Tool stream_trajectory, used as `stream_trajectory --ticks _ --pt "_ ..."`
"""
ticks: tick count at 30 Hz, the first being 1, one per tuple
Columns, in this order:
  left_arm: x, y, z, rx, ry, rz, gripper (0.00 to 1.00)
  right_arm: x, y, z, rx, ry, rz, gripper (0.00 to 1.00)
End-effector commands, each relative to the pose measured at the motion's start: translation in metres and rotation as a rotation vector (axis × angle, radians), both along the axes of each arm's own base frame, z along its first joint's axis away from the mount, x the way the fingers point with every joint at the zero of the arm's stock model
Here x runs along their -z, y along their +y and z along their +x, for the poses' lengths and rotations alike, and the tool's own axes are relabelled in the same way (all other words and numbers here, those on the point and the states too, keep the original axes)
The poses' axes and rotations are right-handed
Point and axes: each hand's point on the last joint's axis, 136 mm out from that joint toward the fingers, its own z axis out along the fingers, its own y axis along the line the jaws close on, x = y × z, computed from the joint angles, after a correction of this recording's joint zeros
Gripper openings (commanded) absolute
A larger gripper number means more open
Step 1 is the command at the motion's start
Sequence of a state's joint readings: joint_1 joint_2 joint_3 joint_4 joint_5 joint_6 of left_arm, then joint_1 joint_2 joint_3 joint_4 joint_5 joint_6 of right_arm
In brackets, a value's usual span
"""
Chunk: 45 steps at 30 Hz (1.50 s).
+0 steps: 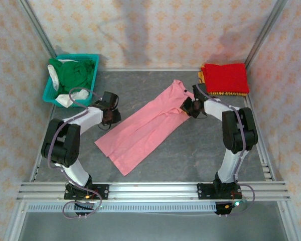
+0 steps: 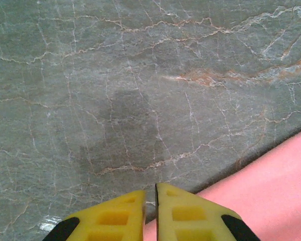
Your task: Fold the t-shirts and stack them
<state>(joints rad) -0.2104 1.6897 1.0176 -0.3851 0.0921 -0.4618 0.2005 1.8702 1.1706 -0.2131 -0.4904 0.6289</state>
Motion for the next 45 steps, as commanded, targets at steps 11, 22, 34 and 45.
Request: stream_trajectory --ticks 11,22,34,45 --pt "0.011 0.010 -0.007 -0.010 0.033 0.063 0.13 -0.004 0.014 0.015 0.010 -0.054 0.086 0.20" --pt "0.013 0.008 -0.008 -0.014 0.037 0.054 0.13 -0.006 0.002 -0.016 0.023 -0.051 0.051 0.25" --pt "0.016 0.009 -0.009 -0.017 0.043 0.060 0.13 0.012 0.007 -0.003 0.026 -0.037 0.059 0.24" --pt "0.019 0.009 -0.010 -0.022 0.046 0.055 0.13 -0.001 0.007 0.011 0.045 -0.084 0.059 0.13"
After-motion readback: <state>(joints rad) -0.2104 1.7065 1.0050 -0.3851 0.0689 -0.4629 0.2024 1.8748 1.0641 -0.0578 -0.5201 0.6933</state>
